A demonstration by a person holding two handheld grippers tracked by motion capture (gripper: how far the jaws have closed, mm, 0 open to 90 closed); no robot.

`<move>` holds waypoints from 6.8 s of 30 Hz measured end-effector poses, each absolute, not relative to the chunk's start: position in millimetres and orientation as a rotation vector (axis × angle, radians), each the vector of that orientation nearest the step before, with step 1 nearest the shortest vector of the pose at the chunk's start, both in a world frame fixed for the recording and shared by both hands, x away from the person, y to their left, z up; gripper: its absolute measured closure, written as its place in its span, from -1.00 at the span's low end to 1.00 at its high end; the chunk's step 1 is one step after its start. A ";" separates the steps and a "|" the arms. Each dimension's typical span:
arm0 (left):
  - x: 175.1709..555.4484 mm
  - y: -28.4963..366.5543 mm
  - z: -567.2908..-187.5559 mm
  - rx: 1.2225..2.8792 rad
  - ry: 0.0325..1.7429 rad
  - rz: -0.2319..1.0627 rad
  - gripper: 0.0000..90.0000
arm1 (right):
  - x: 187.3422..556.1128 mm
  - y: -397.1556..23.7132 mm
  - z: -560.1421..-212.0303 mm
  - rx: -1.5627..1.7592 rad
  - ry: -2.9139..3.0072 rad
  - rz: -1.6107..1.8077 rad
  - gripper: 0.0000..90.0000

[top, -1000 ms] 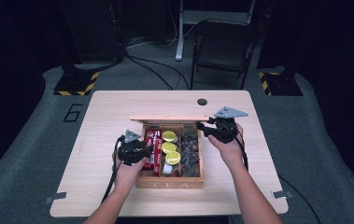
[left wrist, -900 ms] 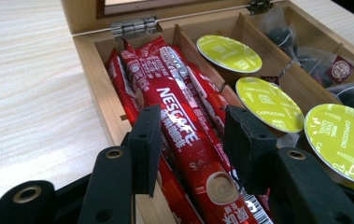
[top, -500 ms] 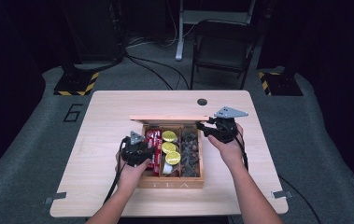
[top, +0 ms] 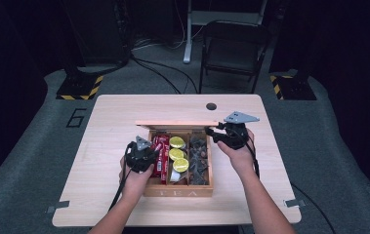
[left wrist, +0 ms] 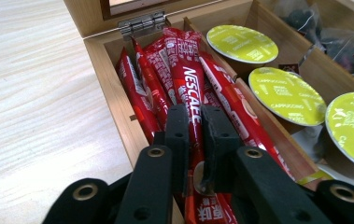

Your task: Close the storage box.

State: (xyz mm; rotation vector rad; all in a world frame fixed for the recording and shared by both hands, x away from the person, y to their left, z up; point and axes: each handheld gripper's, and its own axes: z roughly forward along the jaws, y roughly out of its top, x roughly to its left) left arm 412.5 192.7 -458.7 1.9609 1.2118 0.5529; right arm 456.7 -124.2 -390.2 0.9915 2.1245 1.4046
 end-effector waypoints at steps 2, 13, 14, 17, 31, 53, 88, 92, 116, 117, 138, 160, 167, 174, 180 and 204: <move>412.5 193.4 -458.0 1.946 1.220 0.549 0.83 | 456.6 -124.2 -390.2 0.992 2.125 1.404 0.22; 408.8 211.5 -448.0 1.872 1.260 0.551 0.84 | 456.4 -124.2 -390.1 0.990 2.129 1.401 0.22; 408.2 212.8 -447.5 1.868 1.262 0.554 0.84 | 456.4 -124.2 -390.1 0.991 2.128 1.401 0.22; 405.3 220.7 -445.0 1.873 1.255 0.560 0.84 | 456.3 -124.1 -390.1 0.991 2.129 1.401 0.22; 401.0 260.0 -445.2 1.840 1.321 0.582 0.83 | 456.2 -124.1 -390.1 0.992 2.128 1.399 0.22; 389.6 315.2 -452.2 1.736 1.432 0.619 0.83 | 455.8 -124.0 -390.4 0.994 2.125 1.402 0.22; 400.9 340.2 -515.2 1.835 1.623 0.515 0.77 | 454.2 -124.2 -391.9 0.982 2.125 1.400 0.22; 401.3 339.6 -515.4 1.837 1.617 0.527 0.74 | 454.0 -124.2 -392.0 0.983 2.126 1.400 0.22; 397.0 333.6 -503.8 1.801 1.569 0.555 0.08 | 453.6 -124.4 -392.4 0.979 2.129 1.399 0.22; 396.7 332.9 -502.4 1.813 1.561 0.550 0.08 | 453.4 -124.3 -392.4 0.983 2.131 1.400 0.22; 388.7 294.3 -472.9 1.862 1.360 0.497 0.07 | 451.3 -123.7 -392.9 0.979 2.136 1.383 0.21; 375.9 252.0 -402.7 1.885 1.092 0.538 0.09 | 441.0 -123.7 -399.3 0.969 2.164 1.356 0.20; 371.6 245.1 -384.7 1.868 1.037 0.549 0.13 | 436.3 -124.6 -403.8 0.971 2.171 1.356 0.19; 363.8 238.3 -369.7 1.846 0.983 0.585 0.24 | 433.2 -124.9 -406.8 0.959 2.184 1.342 0.19; 362.9 238.1 -366.6 1.843 0.982 0.594 0.30 | 430.6 -126.4 -408.4 0.985 2.175 1.360 0.22; 376.8 238.0 -349.8 1.878 0.983 0.580 0.32 | 397.7 -130.4 -364.0 0.938 2.164 1.391 0.29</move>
